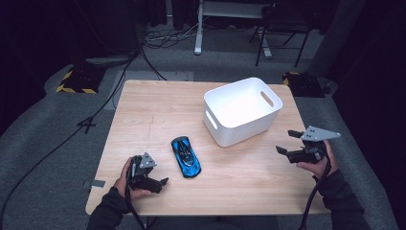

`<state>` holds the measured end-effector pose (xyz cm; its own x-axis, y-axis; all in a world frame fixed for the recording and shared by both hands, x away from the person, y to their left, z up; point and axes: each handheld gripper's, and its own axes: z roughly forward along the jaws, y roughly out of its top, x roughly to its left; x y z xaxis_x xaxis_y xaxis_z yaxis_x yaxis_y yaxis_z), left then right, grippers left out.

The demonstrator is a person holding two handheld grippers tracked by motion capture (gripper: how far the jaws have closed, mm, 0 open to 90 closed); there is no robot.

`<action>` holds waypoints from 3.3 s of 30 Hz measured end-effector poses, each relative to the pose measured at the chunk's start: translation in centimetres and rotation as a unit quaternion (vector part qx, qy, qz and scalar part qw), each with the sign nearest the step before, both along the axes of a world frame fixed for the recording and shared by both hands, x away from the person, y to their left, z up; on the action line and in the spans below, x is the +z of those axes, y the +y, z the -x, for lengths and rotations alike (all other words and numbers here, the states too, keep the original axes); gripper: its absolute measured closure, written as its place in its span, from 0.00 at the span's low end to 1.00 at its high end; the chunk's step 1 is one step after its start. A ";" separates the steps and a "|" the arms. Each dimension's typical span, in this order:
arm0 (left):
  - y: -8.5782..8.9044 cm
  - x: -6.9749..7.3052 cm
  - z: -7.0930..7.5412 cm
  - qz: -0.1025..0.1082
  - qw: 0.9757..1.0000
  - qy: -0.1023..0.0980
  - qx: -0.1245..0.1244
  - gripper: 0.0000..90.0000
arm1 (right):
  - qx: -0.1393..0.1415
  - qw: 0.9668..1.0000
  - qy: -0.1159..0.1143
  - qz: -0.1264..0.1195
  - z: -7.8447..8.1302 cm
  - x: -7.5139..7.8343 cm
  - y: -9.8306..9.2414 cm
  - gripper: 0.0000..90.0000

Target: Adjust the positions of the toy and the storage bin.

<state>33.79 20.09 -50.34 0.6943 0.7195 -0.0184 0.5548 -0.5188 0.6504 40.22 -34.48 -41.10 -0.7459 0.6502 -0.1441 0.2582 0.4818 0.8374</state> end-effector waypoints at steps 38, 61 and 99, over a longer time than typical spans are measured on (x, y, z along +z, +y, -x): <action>0.0 0.0 0.0 0.000 1.000 0.001 0.001 0.00 | 0.087 0.996 0.001 0.019 -6.6 3.7 9.1 0.22; 0.0 0.0 0.0 -0.004 1.000 -0.003 0.004 0.01 | 0.133 0.990 0.047 0.021 -8.0 2.1 12.4 0.53; -0.1 0.0 0.0 -0.001 1.000 -0.003 0.004 0.01 | 0.075 0.996 -0.035 -0.033 -1.8 4.7 11.3 0.35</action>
<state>33.80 19.99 -50.36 0.6886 0.7250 -0.0126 0.5549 -0.5157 0.6528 42.04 -23.14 -36.35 -0.8247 0.5427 -0.1592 0.1286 0.4540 0.8817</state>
